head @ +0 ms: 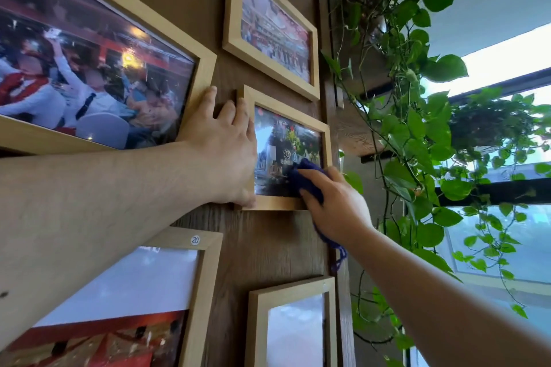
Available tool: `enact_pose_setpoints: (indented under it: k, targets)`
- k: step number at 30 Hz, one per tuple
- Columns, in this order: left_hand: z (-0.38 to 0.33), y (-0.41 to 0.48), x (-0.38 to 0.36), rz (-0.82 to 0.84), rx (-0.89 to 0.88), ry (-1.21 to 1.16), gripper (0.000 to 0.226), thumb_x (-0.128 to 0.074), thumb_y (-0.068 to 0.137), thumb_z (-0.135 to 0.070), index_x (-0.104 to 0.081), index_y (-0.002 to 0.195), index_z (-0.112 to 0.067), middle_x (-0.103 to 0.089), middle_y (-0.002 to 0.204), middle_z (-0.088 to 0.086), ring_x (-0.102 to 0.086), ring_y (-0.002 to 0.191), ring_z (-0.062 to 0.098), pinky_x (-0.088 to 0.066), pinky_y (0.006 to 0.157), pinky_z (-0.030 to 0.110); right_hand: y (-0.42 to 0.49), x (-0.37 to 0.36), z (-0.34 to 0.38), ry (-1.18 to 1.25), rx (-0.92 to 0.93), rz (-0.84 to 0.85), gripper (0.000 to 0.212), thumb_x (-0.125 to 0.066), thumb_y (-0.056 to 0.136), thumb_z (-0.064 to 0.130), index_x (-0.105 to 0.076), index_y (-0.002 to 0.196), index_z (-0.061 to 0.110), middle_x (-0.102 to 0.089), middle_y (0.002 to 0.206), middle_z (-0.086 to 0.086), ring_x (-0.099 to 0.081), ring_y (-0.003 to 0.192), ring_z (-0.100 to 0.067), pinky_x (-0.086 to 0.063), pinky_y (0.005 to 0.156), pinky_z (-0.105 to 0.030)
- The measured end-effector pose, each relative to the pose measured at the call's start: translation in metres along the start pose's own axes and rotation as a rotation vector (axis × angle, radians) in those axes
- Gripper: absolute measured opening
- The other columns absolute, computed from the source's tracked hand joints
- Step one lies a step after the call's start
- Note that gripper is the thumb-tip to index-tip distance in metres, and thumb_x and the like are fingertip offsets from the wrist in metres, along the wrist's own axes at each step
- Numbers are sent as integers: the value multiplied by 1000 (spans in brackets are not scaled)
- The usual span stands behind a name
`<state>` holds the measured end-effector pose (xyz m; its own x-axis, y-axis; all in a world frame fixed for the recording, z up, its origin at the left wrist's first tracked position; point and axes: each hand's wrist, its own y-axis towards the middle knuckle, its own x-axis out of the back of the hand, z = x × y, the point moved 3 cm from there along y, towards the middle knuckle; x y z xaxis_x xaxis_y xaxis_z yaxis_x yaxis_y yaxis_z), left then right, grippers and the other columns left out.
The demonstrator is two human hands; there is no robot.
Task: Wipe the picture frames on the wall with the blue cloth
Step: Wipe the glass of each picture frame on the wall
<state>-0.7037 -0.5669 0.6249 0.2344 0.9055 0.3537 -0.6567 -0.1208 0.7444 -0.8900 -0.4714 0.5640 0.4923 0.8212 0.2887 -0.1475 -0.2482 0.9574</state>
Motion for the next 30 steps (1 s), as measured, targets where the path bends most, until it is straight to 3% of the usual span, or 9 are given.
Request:
enact_pose_setpoints:
  k: [4, 8, 13, 18, 23, 30]
  targets:
    - [-2, 0, 2, 10, 19, 21, 127, -40, 66, -89, -4, 149, -1, 2, 158, 27, -8, 145, 39, -2, 117, 60, -4, 11, 44, 38, 306, 54, 42, -48, 91, 43, -40, 132, 39, -47, 116, 2, -55, 79, -21, -48, 61, -31]
    - [-3, 0, 0, 14, 30, 10, 128, -39, 65, -90, -3, 150, -1, 2, 158, 26, -7, 146, 38, -2, 117, 59, -1, 15, 48, 22, 396, 52, 41, -47, 91, 41, -43, 132, 36, -49, 112, -1, -54, 73, -21, -47, 56, -32]
    - [-6, -3, 6, -23, 0, 59, 116, -40, 73, -84, -7, 150, -4, -1, 157, 31, -5, 144, 45, -1, 116, 63, -9, 7, 14, -60, 219, 16, 42, -48, 94, 40, -43, 135, 37, -50, 114, -1, -58, 76, -25, -49, 56, -33]
    - [-27, -20, 4, -119, -187, 60, 95, -30, 83, -75, -6, 152, -13, -4, 159, 24, -4, 144, 45, -1, 114, 65, -28, 9, -15, -72, 32, -60, 40, -49, 93, 41, -48, 131, 33, -53, 114, -3, -60, 73, -29, -50, 54, -35]
    - [-55, -59, -16, -125, -403, -18, 99, -24, 83, -77, 3, 150, -9, 2, 160, 22, 1, 146, 39, -4, 118, 58, -76, 9, -20, 51, -31, -125, 38, -52, 91, 39, -50, 128, 31, -55, 110, -2, -59, 68, -30, -49, 51, -36]
    - [-99, -100, -50, -14, -504, -55, 105, -22, 80, -80, 7, 149, -6, 8, 159, 24, 5, 146, 40, 1, 117, 59, -157, -15, -14, 164, -147, -61, 40, -56, 87, 35, -51, 127, 31, -54, 104, 3, -57, 67, -24, -50, 49, -37]
